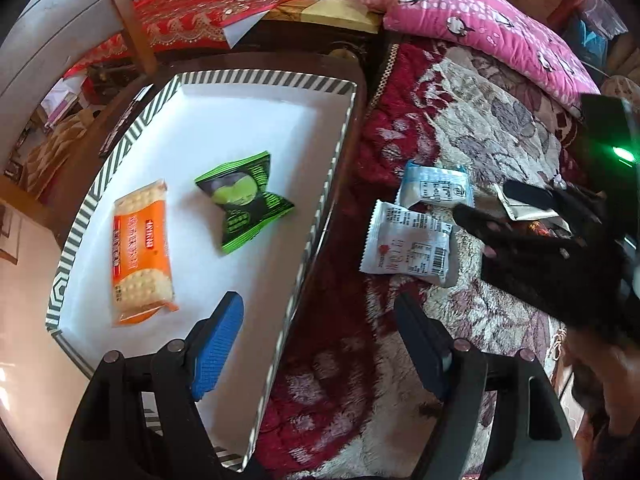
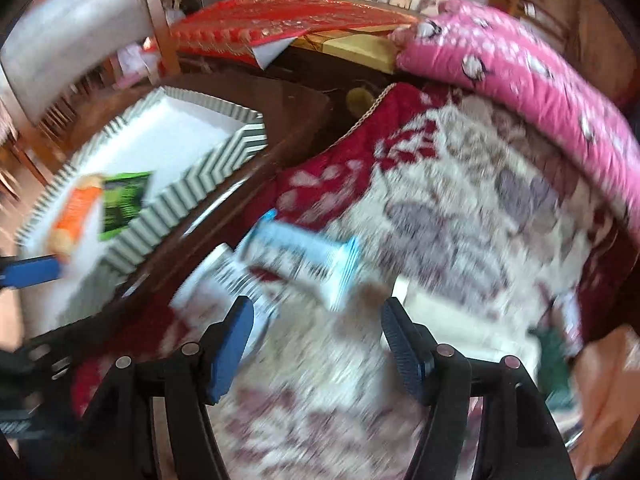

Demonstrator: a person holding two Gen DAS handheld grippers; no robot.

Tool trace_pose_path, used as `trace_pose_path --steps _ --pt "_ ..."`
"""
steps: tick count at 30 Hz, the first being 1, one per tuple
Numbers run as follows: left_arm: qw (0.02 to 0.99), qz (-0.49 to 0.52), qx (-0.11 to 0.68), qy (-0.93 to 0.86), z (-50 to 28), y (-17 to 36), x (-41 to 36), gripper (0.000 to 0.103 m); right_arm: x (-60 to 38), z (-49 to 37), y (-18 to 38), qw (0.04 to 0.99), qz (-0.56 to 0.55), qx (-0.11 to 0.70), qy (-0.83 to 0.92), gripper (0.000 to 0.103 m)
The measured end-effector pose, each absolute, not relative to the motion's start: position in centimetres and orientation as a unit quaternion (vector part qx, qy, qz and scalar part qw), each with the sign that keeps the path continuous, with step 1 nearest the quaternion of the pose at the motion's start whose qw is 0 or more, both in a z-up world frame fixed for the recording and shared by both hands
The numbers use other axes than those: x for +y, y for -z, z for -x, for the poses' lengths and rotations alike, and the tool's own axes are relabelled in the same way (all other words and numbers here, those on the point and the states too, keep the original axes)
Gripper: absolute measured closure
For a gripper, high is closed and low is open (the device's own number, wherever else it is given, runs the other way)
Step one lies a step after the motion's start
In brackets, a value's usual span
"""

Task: Organize snacks
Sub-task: 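Move both grippers back over the snacks on the blanket, then grasp the white strawberry-print packet with the left gripper while the right gripper grasps the blue-white packet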

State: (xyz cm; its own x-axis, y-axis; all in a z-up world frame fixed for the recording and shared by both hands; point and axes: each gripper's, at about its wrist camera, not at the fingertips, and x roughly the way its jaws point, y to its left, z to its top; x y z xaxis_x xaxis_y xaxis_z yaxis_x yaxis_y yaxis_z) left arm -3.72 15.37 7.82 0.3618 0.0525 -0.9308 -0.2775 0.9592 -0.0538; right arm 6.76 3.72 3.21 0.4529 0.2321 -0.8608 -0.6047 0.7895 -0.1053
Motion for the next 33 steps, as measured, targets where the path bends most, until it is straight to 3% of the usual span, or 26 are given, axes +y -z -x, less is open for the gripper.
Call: trace_pose_path --steps 10,23,33 --pt "0.81 0.133 0.564 -0.088 3.2 -7.4 15.2 0.026 3.8 -3.6 -1.3 0.753 0.231 0.518 -0.334 0.033" --pt "0.817 0.149 0.553 -0.072 2.3 -7.9 10.7 0.02 -4.8 -2.3 -3.4 0.793 0.151 0.511 -0.296 0.028" --pt "0.763 0.249 0.585 -0.12 1.0 -3.3 11.8 0.02 -7.6 -2.7 -3.1 0.8 0.105 0.518 -0.285 0.028"
